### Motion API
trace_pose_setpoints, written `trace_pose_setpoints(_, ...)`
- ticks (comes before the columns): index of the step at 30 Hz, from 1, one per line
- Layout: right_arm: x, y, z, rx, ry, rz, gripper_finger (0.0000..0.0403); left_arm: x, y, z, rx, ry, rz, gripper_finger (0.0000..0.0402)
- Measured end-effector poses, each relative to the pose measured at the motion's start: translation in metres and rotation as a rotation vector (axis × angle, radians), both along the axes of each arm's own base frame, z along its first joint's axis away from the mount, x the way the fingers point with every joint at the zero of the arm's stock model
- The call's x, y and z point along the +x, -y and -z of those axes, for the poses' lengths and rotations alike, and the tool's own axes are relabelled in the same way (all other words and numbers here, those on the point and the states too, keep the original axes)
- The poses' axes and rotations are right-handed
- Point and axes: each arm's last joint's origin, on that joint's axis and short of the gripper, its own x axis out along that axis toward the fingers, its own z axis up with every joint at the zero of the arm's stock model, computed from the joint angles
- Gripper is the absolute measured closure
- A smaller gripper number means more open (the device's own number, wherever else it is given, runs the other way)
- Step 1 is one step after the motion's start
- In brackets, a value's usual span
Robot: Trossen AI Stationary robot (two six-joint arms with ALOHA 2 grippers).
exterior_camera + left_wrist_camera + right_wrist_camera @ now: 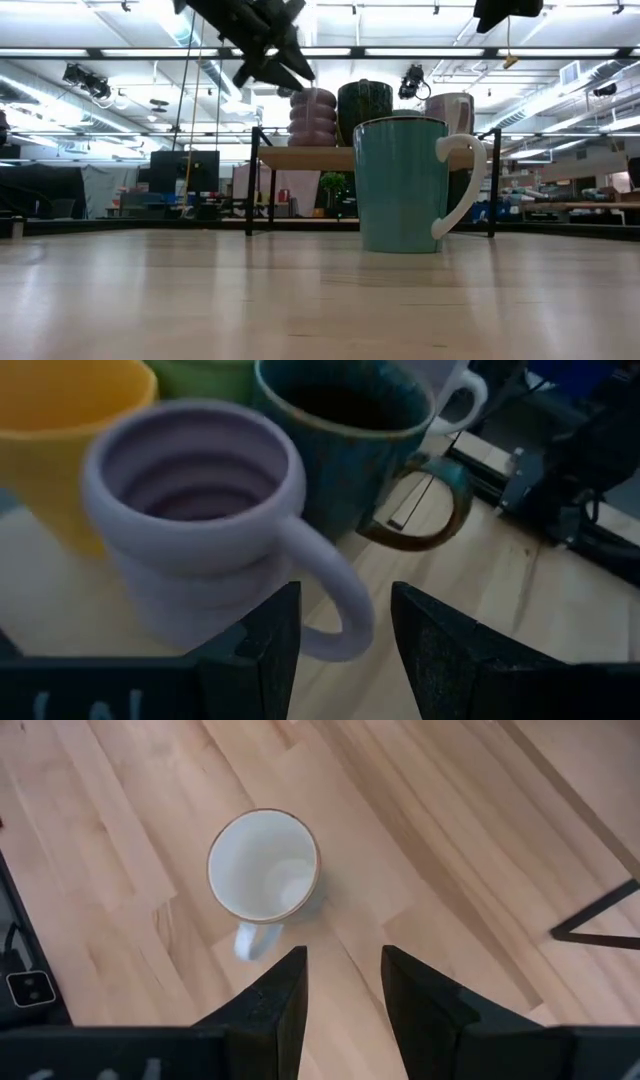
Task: Place coffee mugs
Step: Adjust the mugs on the shelf
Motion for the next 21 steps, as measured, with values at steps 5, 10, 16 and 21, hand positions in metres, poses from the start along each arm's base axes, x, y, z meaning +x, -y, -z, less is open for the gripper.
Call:
trace_pose_setpoints(5, 0.000, 0.000, 0.000, -0.004, 0.001, 0.002, 0.0268, -0.018, -0.003, -0.020, 0.032, 0.044, 0.005, 0.0239)
trace_pose_setpoints(10, 0.001, 0.001, 0.000, -0.024, 0.007, 0.006, 0.0268, -0.023, -0.023, -0.045, 0.110, 0.076, -0.039, 0.0239)
trace_pose_setpoints(16, 0.004, 0.005, -0.002, -0.018, 0.032, 0.019, 0.0268, -0.016, -0.060, -0.065, 0.093, 0.022, -0.141, 0.0239)
trace_pose_setpoints(21, 0.004, 0.005, -0.002, -0.013, 0.044, 0.026, 0.0268, -0.004, -0.080, -0.071, -0.016, -0.152, -0.208, 0.0239)
